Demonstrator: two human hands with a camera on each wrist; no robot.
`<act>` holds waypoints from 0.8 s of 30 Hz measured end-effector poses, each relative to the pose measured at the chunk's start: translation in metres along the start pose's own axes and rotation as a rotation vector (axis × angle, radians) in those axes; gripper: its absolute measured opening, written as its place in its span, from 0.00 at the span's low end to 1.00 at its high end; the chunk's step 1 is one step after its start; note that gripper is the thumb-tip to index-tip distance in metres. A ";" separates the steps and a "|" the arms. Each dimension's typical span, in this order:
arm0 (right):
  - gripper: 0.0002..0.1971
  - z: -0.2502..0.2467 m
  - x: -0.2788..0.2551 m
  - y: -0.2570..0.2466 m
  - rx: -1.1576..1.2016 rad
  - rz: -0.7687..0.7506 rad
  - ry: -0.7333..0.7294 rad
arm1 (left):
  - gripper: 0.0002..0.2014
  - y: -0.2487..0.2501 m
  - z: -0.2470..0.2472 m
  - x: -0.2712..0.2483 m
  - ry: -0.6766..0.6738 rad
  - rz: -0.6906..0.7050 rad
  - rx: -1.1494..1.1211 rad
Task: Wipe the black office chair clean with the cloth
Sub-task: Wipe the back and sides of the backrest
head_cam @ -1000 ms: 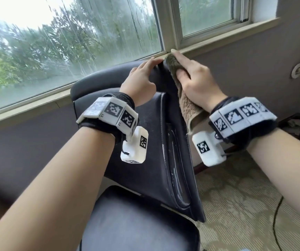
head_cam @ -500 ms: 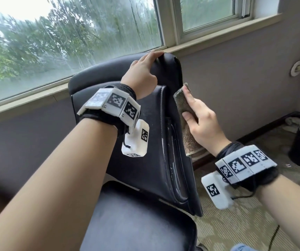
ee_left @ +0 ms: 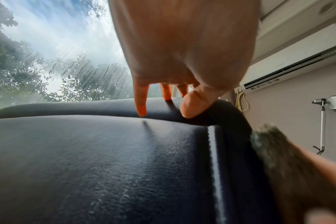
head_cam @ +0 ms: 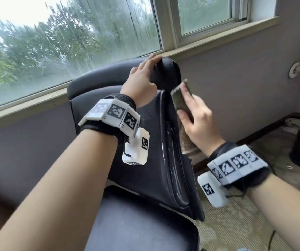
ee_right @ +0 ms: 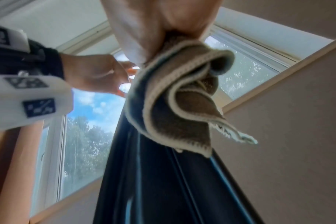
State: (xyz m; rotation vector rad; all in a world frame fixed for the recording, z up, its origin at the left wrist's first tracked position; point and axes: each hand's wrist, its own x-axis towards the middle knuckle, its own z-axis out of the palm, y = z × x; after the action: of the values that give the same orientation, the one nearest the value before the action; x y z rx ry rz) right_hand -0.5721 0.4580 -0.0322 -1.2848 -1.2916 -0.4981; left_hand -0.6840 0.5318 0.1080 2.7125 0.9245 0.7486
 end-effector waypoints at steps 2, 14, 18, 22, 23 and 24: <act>0.28 0.002 -0.022 0.001 -0.019 0.019 -0.033 | 0.43 -0.002 0.001 0.000 -0.013 0.002 0.005; 0.27 0.003 -0.028 -0.006 0.013 0.084 -0.064 | 0.37 -0.031 0.037 -0.036 0.126 0.107 0.030; 0.26 -0.003 0.012 -0.008 0.049 0.062 -0.038 | 0.37 -0.040 0.052 -0.051 0.130 0.063 0.054; 0.27 -0.005 0.043 -0.004 0.044 0.030 -0.040 | 0.36 -0.041 0.061 -0.061 0.151 0.083 0.081; 0.27 -0.004 0.039 -0.003 0.053 0.021 -0.033 | 0.37 -0.041 0.063 -0.064 0.158 0.084 0.079; 0.27 -0.003 0.029 0.000 0.058 0.013 -0.028 | 0.37 -0.042 0.066 -0.068 0.158 0.079 0.074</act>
State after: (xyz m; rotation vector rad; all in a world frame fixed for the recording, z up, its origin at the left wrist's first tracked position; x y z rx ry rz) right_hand -0.5621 0.4659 -0.0061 -1.2553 -1.3110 -0.4321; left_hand -0.7178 0.5233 0.0103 2.8014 0.8985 0.9754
